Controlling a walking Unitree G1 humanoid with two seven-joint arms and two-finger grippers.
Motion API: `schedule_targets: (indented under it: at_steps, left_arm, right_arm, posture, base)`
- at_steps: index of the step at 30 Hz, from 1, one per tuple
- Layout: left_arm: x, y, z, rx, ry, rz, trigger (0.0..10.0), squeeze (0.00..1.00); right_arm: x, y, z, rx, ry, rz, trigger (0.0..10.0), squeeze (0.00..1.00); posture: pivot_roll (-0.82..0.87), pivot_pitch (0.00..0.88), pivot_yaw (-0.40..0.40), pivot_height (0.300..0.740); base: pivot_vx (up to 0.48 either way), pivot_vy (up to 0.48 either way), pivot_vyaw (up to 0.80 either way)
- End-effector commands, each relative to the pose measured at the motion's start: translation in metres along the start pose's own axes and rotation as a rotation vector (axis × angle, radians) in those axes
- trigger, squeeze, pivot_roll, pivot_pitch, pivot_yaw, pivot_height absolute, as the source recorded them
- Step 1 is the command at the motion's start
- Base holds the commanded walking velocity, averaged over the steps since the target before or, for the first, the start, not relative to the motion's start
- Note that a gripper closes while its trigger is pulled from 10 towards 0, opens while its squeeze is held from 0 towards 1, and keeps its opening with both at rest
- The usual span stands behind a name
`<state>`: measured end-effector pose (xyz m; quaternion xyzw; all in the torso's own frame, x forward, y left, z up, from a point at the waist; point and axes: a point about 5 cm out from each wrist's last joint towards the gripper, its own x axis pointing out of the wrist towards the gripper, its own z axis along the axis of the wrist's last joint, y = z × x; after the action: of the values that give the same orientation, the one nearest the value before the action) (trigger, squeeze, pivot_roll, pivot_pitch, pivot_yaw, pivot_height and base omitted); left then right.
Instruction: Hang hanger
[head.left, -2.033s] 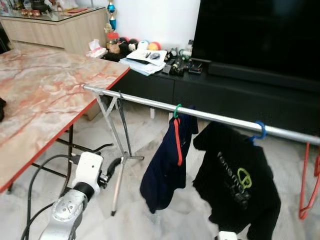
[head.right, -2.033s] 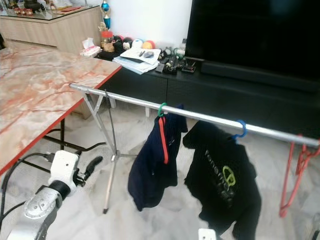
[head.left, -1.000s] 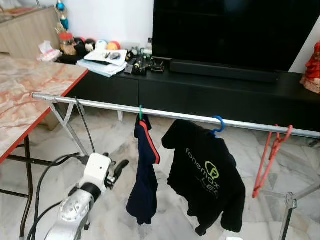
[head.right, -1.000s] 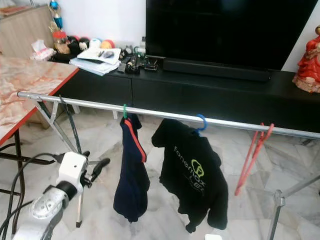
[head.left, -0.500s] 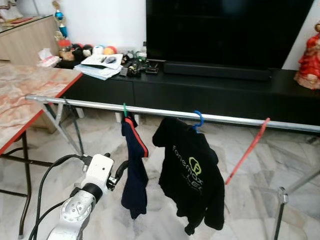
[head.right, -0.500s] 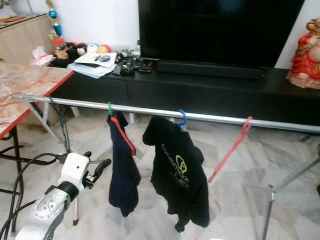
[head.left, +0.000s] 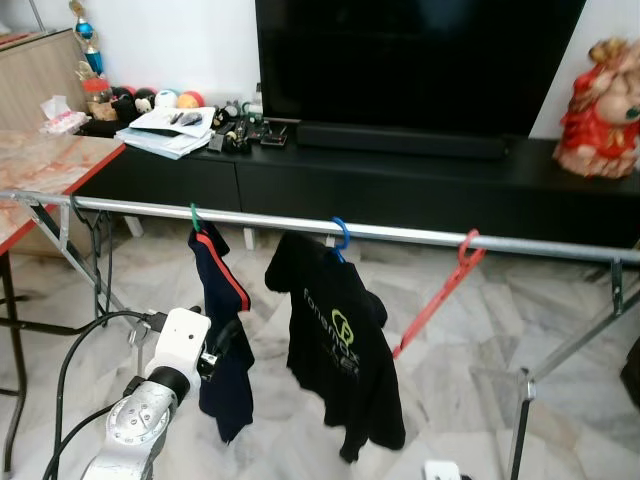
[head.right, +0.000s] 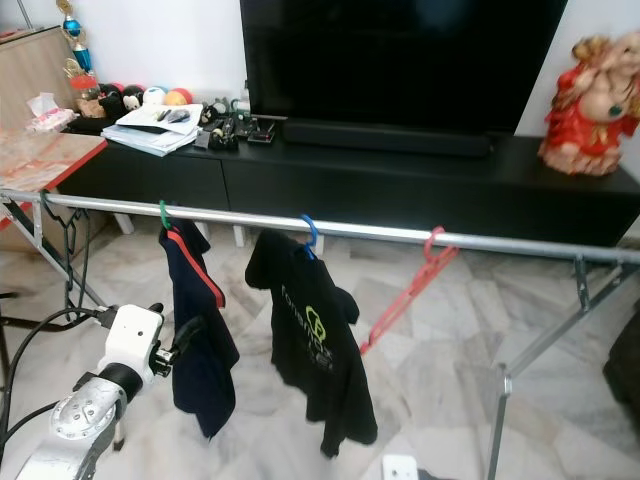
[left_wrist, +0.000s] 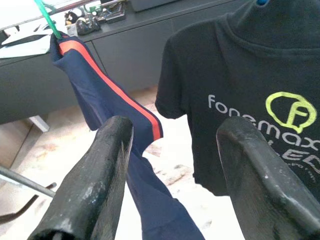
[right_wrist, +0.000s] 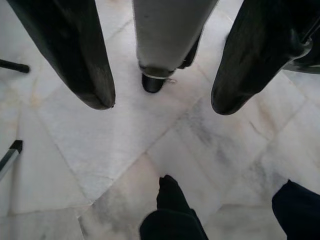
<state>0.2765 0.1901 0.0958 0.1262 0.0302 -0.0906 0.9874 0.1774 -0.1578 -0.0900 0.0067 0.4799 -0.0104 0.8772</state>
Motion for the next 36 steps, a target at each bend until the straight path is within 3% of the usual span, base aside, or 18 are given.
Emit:
schedule_targets:
  at_steps: [1,7,16,23,24,31,36]
  left_arm:
    - [-0.001,0.007,0.000,0.011,0.010,0.022,10.0,0.00]
    - [-0.003,0.015,-0.001,0.041,0.023,0.053,10.0,0.00]
    - [-0.004,0.020,-0.001,0.049,0.024,0.063,10.0,0.00]
    - [-0.002,0.016,0.000,0.039,0.014,0.057,10.0,0.00]
    - [-0.002,0.017,0.000,0.038,0.014,0.056,10.0,0.00]
    - [-0.001,0.017,0.002,0.039,0.004,0.043,10.0,0.00]
    - [-0.002,0.017,0.002,0.060,0.024,0.041,10.0,0.00]
  right_arm:
    - [0.001,0.003,0.003,-0.007,-0.002,0.002,10.0,0.00]
    - [0.001,0.007,0.006,-0.019,-0.006,0.010,10.0,0.00]
    - [-0.004,-0.031,-0.005,-0.013,-0.003,-0.009,10.0,0.00]
    - [-0.018,-0.080,-0.029,-0.002,0.033,-0.047,10.0,0.00]
    - [-0.018,-0.080,-0.032,-0.002,0.037,-0.048,10.0,0.00]
    - [-0.012,-0.029,-0.042,-0.006,0.058,0.001,10.0,0.00]
    - [-0.011,-0.023,-0.041,-0.008,0.060,0.005,10.0,0.00]
  posture:
    - [0.05,0.023,-0.011,0.740]
    - [0.05,0.022,-0.013,0.740]
    - [0.05,0.021,-0.015,0.740]
    - [0.05,0.018,-0.015,0.740]
    - [0.05,0.017,-0.013,0.740]
    - [0.05,0.011,-0.010,0.740]
    - [0.05,0.011,-0.010,0.740]
  base:
    - [0.000,0.000,0.00]
    - [0.169,0.000,0.00]
    - [0.314,0.000,0.00]
    - [0.376,0.000,0.00]
    - [0.394,0.000,0.00]
    - [0.295,0.000,0.00]
    - [0.000,0.000,0.00]
